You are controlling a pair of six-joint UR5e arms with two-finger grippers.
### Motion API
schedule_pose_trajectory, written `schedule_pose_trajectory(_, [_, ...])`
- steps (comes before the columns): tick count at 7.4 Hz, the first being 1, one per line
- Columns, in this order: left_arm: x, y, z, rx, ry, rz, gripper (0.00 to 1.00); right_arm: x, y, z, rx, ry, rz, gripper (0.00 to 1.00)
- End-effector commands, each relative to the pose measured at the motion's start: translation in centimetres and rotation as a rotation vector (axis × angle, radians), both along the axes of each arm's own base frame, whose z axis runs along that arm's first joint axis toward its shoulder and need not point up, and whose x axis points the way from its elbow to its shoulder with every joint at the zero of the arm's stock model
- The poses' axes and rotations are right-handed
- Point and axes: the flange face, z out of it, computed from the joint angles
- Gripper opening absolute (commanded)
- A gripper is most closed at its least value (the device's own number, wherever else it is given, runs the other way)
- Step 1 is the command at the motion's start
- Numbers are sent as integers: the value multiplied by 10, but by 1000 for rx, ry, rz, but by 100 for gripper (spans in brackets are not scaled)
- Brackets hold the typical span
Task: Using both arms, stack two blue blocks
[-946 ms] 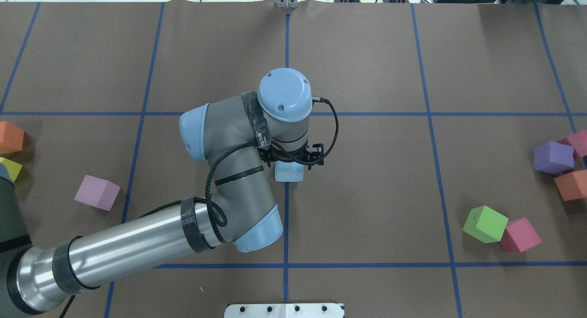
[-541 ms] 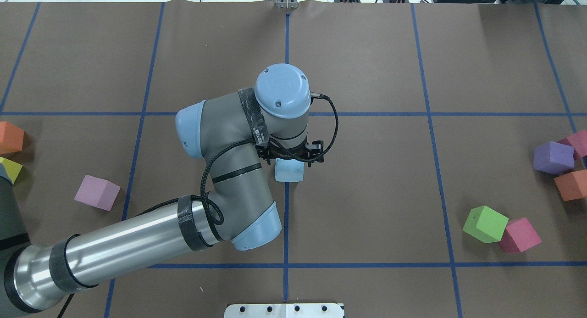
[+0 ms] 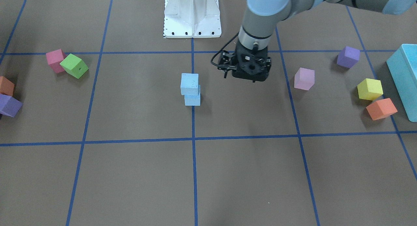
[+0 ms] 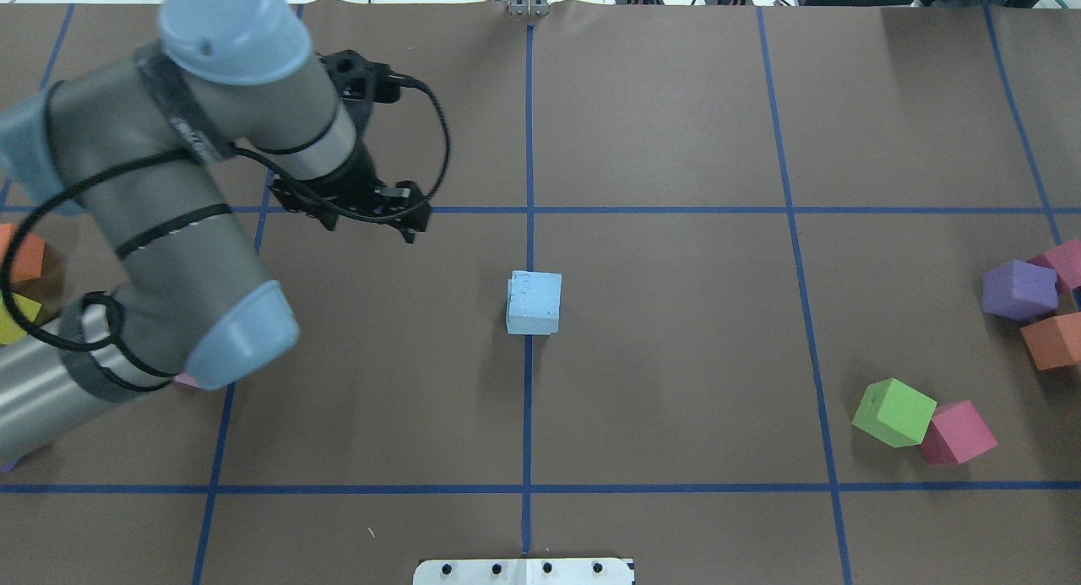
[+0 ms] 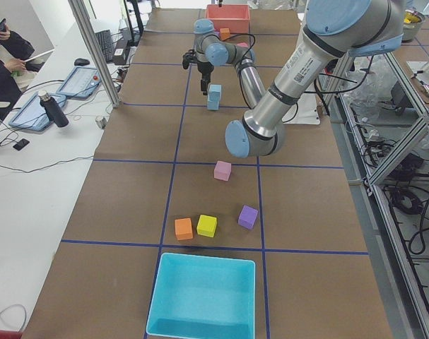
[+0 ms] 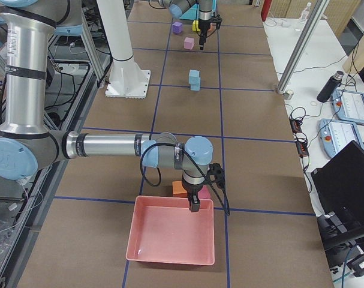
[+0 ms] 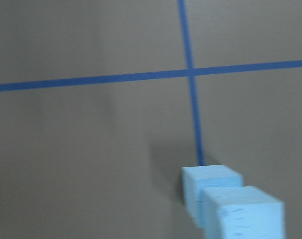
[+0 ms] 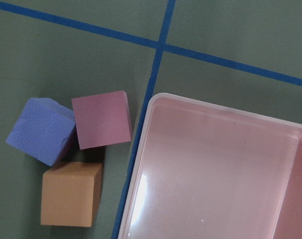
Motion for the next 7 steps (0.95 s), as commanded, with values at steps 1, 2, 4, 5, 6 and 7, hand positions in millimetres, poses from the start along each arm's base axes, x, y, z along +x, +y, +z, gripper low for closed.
schedule_pose_trajectory(1, [-129, -25, 113, 51, -54, 76, 98, 0, 0, 1, -36, 3, 40, 100])
schedule_pose_trajectory(2, [-185, -33, 165, 65, -101, 84, 98, 0, 0, -1, -83, 4, 100, 100])
schedule_pose_trajectory(4, [-316, -25, 296, -30, -199, 44, 98, 0, -4, -8, -102, 4, 141, 100])
schedule_pose_trajectory(5, [-366, -29, 338, -66, -201, -48, 98, 0, -4, -8, -100, 4, 141, 100])
schedule_pose_trajectory(6, [-397, -17, 367, -79, -194, -106, 98, 0, -4, -9, -99, 2, 141, 100])
schedule_pose_trajectory(7, [-414, 8, 393, -86, -192, -138, 98, 0, -3, -9, -100, 3, 141, 100])
